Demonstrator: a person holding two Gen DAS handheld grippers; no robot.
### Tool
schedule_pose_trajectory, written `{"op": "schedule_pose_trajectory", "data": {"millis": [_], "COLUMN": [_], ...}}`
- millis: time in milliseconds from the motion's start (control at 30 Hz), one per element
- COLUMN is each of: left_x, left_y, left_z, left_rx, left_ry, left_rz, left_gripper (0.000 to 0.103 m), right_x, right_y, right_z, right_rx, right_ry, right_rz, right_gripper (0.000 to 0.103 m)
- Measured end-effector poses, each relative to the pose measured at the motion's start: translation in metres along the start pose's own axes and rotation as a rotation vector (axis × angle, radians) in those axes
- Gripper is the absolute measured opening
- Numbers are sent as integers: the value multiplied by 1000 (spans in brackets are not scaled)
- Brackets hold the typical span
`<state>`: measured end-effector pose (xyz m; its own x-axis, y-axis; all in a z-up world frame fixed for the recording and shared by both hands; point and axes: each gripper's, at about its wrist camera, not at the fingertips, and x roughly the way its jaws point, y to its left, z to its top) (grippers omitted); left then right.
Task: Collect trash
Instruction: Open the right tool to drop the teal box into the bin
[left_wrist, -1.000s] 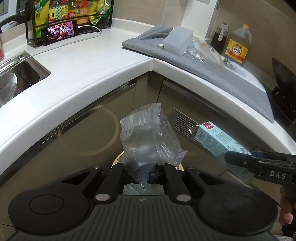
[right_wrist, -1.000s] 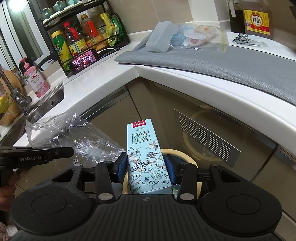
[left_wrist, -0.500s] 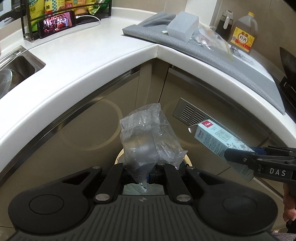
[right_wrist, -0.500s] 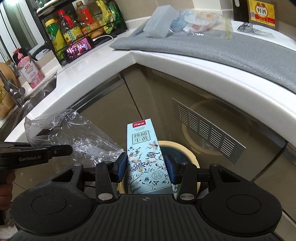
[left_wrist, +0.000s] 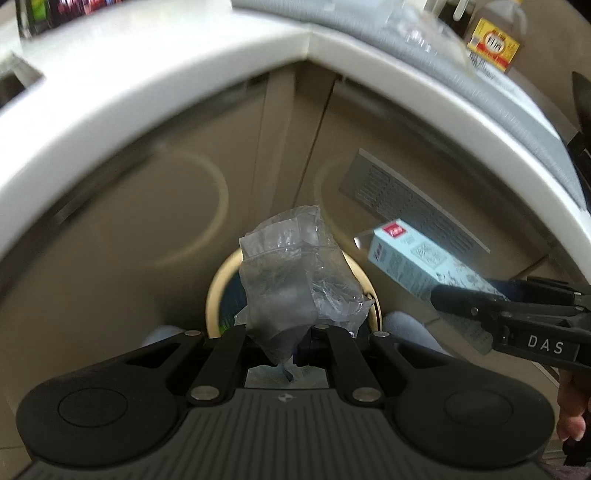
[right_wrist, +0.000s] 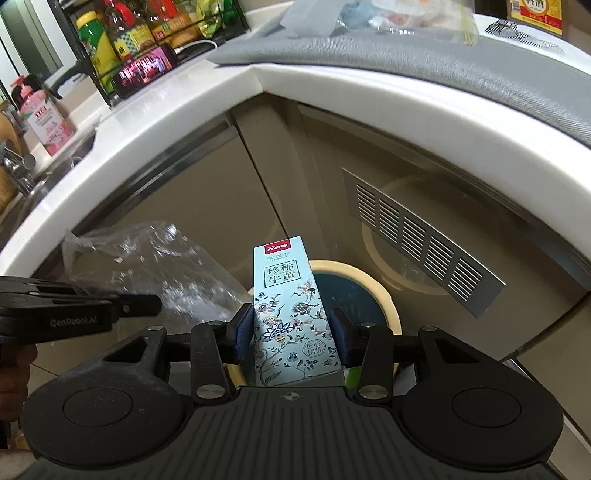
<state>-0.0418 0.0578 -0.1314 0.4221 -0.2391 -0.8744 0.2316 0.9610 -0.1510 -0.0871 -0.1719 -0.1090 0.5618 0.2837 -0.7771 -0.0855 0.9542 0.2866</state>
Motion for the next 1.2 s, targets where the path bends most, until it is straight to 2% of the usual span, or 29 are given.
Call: {"op": "schedule_pose_trajectory", "data": {"millis": [500, 733, 933, 967, 1000, 1033, 1067, 1100, 1200], "left_x": [101, 137, 152, 156, 156, 157, 156, 155, 145], "left_y": [0, 5, 9, 4, 5, 3, 4, 4, 6], "left_z": [2, 14, 19, 20, 19, 19, 18, 17, 16], "left_rx": [39, 38, 45, 46, 46, 46, 46, 46, 42], "left_ry": [207, 241, 274, 276, 278, 278, 277, 274, 245], "left_rz": [9, 15, 25, 25, 22, 22, 28, 38, 60], "left_gripper": [5, 5, 8, 16, 34, 47, 75, 94, 99], "right_x": [77, 115, 139, 142, 145, 148, 150, 152, 151], "right_y": [-11, -10, -15, -16, -17, -18, -20, -21, -25], "right_z": [8, 18, 20, 21, 21, 22, 22, 22, 20], "right_rx": [66, 62, 94, 109, 123, 133, 142, 156, 188], "right_ry": [151, 204, 245, 249, 253, 255, 257, 259, 256], "right_rz": [14, -16, -20, -13, -10, -10, -7, -3, -1], "right_gripper": [47, 47, 47, 49, 49, 49, 55, 64, 70]}}
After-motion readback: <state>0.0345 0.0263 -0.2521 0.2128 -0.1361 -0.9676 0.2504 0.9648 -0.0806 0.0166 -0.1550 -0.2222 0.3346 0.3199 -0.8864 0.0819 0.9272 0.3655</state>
